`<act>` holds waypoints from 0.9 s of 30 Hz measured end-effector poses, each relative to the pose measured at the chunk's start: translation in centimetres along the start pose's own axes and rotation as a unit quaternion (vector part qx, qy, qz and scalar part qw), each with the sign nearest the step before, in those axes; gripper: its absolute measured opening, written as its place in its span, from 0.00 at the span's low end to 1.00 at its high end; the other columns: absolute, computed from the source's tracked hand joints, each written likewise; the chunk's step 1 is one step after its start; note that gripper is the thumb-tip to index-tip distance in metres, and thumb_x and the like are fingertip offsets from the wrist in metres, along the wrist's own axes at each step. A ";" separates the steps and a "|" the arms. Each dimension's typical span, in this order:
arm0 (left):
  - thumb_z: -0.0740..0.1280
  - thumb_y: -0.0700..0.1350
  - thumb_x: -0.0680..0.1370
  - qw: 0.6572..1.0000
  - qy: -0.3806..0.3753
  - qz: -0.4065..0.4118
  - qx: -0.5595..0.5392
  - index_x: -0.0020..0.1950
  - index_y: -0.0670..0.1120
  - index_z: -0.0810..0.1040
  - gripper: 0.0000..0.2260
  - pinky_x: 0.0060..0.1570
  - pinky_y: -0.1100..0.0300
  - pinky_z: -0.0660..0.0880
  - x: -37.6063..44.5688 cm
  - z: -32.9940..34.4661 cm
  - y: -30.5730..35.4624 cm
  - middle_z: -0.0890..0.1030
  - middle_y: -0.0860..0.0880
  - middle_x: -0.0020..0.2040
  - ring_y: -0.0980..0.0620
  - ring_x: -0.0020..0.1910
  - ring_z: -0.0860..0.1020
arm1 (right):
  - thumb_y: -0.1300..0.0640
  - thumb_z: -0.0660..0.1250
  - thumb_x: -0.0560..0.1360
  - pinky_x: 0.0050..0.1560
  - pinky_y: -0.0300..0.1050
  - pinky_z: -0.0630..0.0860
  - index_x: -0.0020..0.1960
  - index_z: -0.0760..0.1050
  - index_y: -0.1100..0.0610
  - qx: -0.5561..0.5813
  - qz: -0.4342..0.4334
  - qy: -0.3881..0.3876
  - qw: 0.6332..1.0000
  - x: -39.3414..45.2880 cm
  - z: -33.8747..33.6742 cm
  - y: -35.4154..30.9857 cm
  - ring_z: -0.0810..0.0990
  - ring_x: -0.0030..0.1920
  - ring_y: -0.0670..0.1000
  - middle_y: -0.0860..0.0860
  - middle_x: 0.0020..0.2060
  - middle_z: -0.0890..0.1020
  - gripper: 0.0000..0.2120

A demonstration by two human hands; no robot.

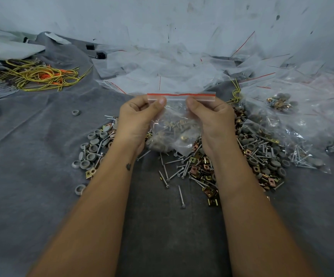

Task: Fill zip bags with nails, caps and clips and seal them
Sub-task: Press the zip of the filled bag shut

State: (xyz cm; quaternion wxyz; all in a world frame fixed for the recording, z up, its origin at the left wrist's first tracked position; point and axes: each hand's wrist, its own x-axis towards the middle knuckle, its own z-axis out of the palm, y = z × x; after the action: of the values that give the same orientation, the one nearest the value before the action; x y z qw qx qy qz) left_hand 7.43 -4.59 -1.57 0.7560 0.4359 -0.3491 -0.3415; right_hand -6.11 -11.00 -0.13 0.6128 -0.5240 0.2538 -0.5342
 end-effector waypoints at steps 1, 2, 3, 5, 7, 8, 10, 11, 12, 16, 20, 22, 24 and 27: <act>0.73 0.42 0.68 1.000 -0.004 -0.001 0.008 0.44 0.42 0.81 0.07 0.49 0.52 0.78 0.0 0.0 0.0 0.83 0.47 0.37 0.50 0.39 0.80 | 0.69 0.73 0.70 0.38 0.41 0.79 0.41 0.82 0.59 0.002 0.008 -0.006 1.000 -0.1 0.0 0.0 0.82 0.36 0.49 0.50 0.34 0.85 0.06; 0.73 0.43 0.67 1.000 -0.006 0.000 0.013 0.43 0.42 0.81 0.08 0.48 0.53 0.78 0.0 0.0 -0.1 0.83 0.47 0.37 0.49 0.38 0.80 | 0.69 0.73 0.69 0.37 0.40 0.78 0.41 0.82 0.58 -0.001 0.013 -0.007 1.000 -0.1 0.1 0.0 0.82 0.36 0.48 0.50 0.34 0.85 0.07; 0.73 0.43 0.67 1.000 -0.008 0.002 0.019 0.43 0.42 0.81 0.08 0.48 0.53 0.78 0.0 0.0 -0.1 0.83 0.47 0.37 0.50 0.38 0.80 | 0.69 0.73 0.69 0.36 0.39 0.78 0.41 0.82 0.58 -0.005 0.014 -0.006 1.000 -0.1 0.1 0.0 0.82 0.35 0.47 0.50 0.34 0.85 0.07; 0.73 0.42 0.69 0.999 -0.011 0.005 0.030 0.42 0.42 0.81 0.05 0.45 0.56 0.79 0.1 -0.1 -0.1 0.83 0.49 0.36 0.52 0.37 0.80 | 0.69 0.73 0.70 0.36 0.38 0.77 0.40 0.82 0.57 -0.019 0.004 -0.002 1.000 -0.1 0.1 0.0 0.81 0.33 0.46 0.48 0.32 0.84 0.08; 0.72 0.39 0.71 0.999 -0.020 0.008 0.040 0.41 0.43 0.80 0.01 0.43 0.59 0.79 0.2 -0.2 -0.1 0.83 0.51 0.34 0.54 0.35 0.80 | 0.69 0.72 0.70 0.35 0.38 0.77 0.40 0.82 0.56 -0.035 -0.013 -0.006 0.999 -0.1 0.1 0.1 0.79 0.32 0.45 0.48 0.31 0.83 0.08; 0.71 0.38 0.72 0.999 -0.023 0.007 0.039 0.41 0.42 0.80 0.01 0.42 0.60 0.79 0.2 -0.3 -0.1 0.83 0.51 0.33 0.55 0.34 0.80 | 0.69 0.72 0.70 0.34 0.38 0.77 0.40 0.82 0.56 -0.036 -0.017 -0.007 0.999 -0.1 0.0 0.1 0.78 0.32 0.45 0.48 0.31 0.83 0.09; 0.70 0.37 0.73 0.999 -0.023 0.010 0.033 0.42 0.41 0.79 0.01 0.39 0.61 0.79 0.2 -0.3 0.0 0.82 0.51 0.33 0.55 0.33 0.80 | 0.69 0.73 0.69 0.37 0.40 0.78 0.41 0.82 0.57 -0.015 -0.007 -0.014 1.000 -0.1 0.0 0.2 0.80 0.33 0.47 0.49 0.32 0.84 0.07; 0.70 0.36 0.74 0.999 -0.022 0.013 0.028 0.42 0.41 0.79 0.02 0.38 0.62 0.79 0.1 -0.3 0.0 0.82 0.51 0.33 0.55 0.32 0.80 | 0.68 0.74 0.68 0.40 0.43 0.80 0.42 0.82 0.59 0.003 0.005 -0.022 1.000 -0.1 0.0 0.2 0.81 0.36 0.49 0.51 0.34 0.85 0.06; 0.70 0.36 0.73 0.999 -0.022 0.014 0.021 0.42 0.40 0.79 0.01 0.38 0.62 0.79 0.1 -0.2 0.1 0.83 0.51 0.33 0.56 0.32 0.80 | 0.67 0.74 0.67 0.44 0.47 0.81 0.43 0.82 0.60 0.015 0.017 -0.029 0.999 -0.1 -0.1 0.2 0.82 0.39 0.52 0.52 0.36 0.85 0.06; 0.73 0.41 0.67 1.000 -0.023 0.009 0.007 0.43 0.41 0.80 0.07 0.42 0.59 0.80 0.0 -0.2 0.1 0.83 0.50 0.35 0.53 0.36 0.81 | 0.68 0.73 0.69 0.41 0.43 0.79 0.43 0.83 0.61 -0.005 0.029 -0.042 0.999 0.0 -0.1 0.4 0.82 0.37 0.49 0.52 0.35 0.85 0.05; 0.74 0.42 0.67 0.998 -0.066 -0.010 0.011 0.43 0.43 0.84 0.07 0.40 0.58 0.79 -0.1 -0.2 -0.1 0.86 0.45 0.40 0.50 0.40 0.84 | 0.69 0.73 0.70 0.38 0.40 0.78 0.45 0.82 0.63 -0.022 0.017 -0.038 0.999 -0.2 -0.1 0.4 0.81 0.36 0.48 0.52 0.35 0.85 0.05; 0.74 0.42 0.67 0.997 -0.071 -0.010 0.010 0.43 0.43 0.85 0.07 0.42 0.58 0.80 -0.1 -0.2 -0.3 0.86 0.45 0.42 0.49 0.42 0.84 | 0.69 0.73 0.70 0.37 0.38 0.77 0.45 0.81 0.64 -0.030 0.008 -0.036 0.999 -0.2 -0.1 0.4 0.81 0.36 0.47 0.51 0.35 0.84 0.05; 0.74 0.42 0.67 0.998 -0.066 -0.001 0.019 0.44 0.43 0.84 0.07 0.43 0.57 0.80 -0.1 -0.2 -0.3 0.86 0.45 0.43 0.49 0.43 0.84 | 0.69 0.73 0.70 0.37 0.38 0.77 0.46 0.81 0.64 -0.038 0.006 -0.034 0.999 -0.2 -0.1 0.4 0.82 0.36 0.46 0.51 0.35 0.84 0.06; 0.74 0.42 0.67 0.998 -0.054 0.015 0.027 0.45 0.42 0.83 0.08 0.46 0.57 0.80 0.0 -0.2 -0.3 0.86 0.47 0.42 0.50 0.43 0.84 | 0.68 0.74 0.69 0.38 0.37 0.77 0.48 0.81 0.64 -0.039 0.017 -0.042 0.998 -0.3 0.0 0.2 0.83 0.37 0.47 0.51 0.37 0.85 0.08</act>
State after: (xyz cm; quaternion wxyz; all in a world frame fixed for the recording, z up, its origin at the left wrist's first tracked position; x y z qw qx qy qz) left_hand 7.50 -4.63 -1.95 0.7289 0.4315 -0.4054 -0.3437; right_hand -6.15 -10.74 -0.43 0.6110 -0.5651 0.2568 -0.4913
